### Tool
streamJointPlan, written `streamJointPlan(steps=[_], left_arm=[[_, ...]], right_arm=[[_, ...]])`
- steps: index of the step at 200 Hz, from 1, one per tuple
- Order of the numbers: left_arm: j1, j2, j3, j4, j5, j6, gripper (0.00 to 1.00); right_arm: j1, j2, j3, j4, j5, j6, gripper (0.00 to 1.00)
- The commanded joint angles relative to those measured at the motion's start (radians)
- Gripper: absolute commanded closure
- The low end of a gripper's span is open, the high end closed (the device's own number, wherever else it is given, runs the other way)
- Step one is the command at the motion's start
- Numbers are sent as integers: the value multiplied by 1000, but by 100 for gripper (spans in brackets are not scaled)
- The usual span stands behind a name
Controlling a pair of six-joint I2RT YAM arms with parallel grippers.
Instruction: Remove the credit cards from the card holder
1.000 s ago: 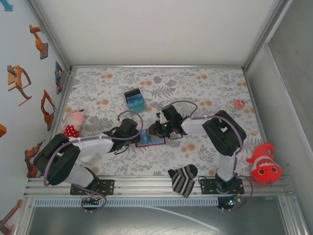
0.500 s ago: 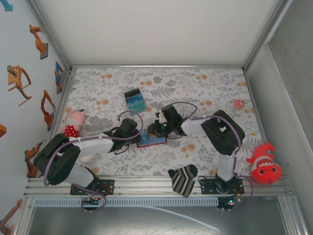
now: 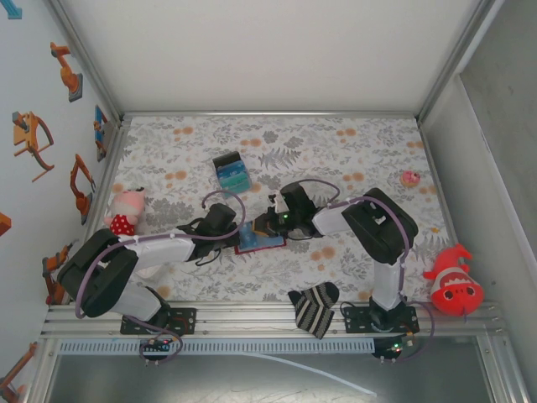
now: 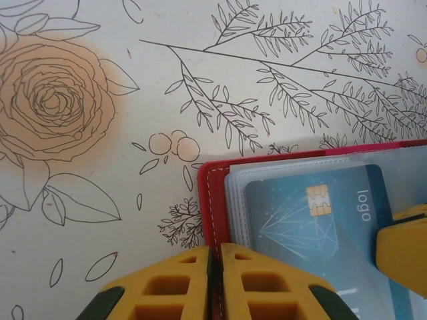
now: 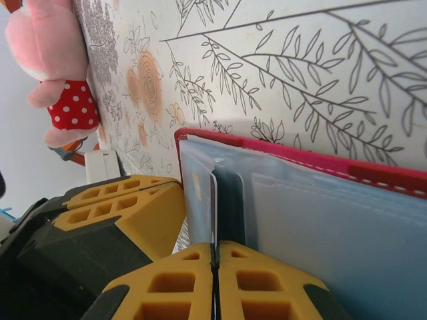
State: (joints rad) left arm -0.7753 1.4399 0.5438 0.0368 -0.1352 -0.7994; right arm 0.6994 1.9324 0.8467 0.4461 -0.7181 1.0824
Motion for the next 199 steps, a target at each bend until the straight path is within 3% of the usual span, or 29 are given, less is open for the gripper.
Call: streamJointPlan(steps=[1,49,156,180,199], left_arm=[[-4,14,-2,-16,17,-18,91],[-4,26,1,-17,13,-22,94],[-4,28,4,-20,12,-30,97],[-4,21,7,-20,15,-26,96],[-4,14,10,-16,16,-24,95]], right_arm=[[-14,-17,-28,43,-3,9,93],[-21,-33,-43,89,-30,23,85],[-40,-41,-73,152,-49,55,83],[-41,-39,-74,156,-51,55,86],[-41,-35,-72,156,-53,56,95]])
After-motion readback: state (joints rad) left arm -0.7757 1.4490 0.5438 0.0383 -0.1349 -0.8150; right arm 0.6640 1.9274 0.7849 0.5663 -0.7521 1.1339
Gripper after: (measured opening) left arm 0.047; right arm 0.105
